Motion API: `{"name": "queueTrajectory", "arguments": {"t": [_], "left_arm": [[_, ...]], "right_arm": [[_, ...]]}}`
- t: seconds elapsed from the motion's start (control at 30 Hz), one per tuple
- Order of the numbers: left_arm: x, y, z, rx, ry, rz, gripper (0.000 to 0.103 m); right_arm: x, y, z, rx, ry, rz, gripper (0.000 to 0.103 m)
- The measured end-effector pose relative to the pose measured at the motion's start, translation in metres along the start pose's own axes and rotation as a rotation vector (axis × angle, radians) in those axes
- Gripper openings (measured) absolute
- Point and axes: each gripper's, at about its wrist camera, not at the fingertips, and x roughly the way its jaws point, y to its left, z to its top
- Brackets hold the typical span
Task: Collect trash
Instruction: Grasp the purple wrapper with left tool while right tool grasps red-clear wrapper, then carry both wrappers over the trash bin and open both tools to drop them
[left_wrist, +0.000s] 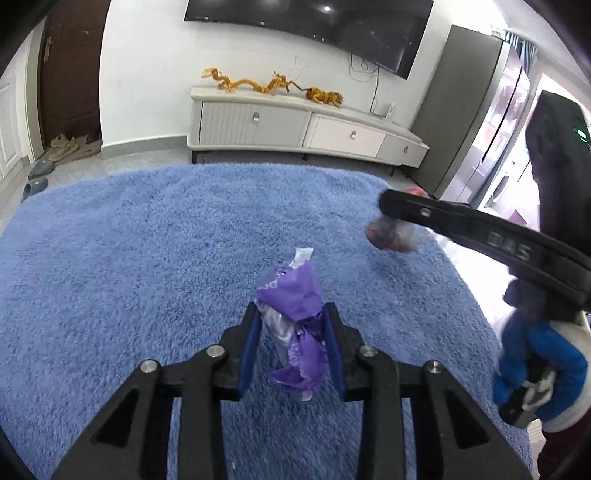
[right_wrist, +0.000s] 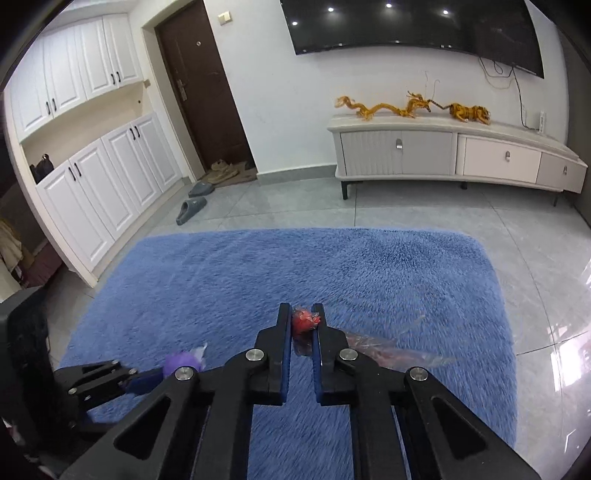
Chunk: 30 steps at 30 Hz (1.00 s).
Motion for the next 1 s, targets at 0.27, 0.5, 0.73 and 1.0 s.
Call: {"name": "queueTrajectory", "arguments": {"t": [0.27, 0.5, 0.73, 1.0], "left_arm": [[-0.065, -0.008, -0.004, 0.007, -0.103, 0.003, 0.031], [-0.123, -0.019, -0.012, 0.020, -0.195, 0.003, 0.031], [-0.164, -0.044, -0.018, 0.048, -0.259, -0.030, 0.031], [-0.177, -0.090, -0.020, 0.097, -0.268, -0.099, 0.031]], "right_arm": [[-0.099, 0.027, -0.018, 0.023, -0.095, 0.021, 0.009], [-0.183, 0.052, -0.032, 0.022, -0.193, -0.001, 0.009], [-0.245, 0.068, -0.051, 0.023, -0.251, -0.057, 0.009], [-0.310, 0.052, -0.076, 0.091, -0.327, -0.142, 0.009]]}}
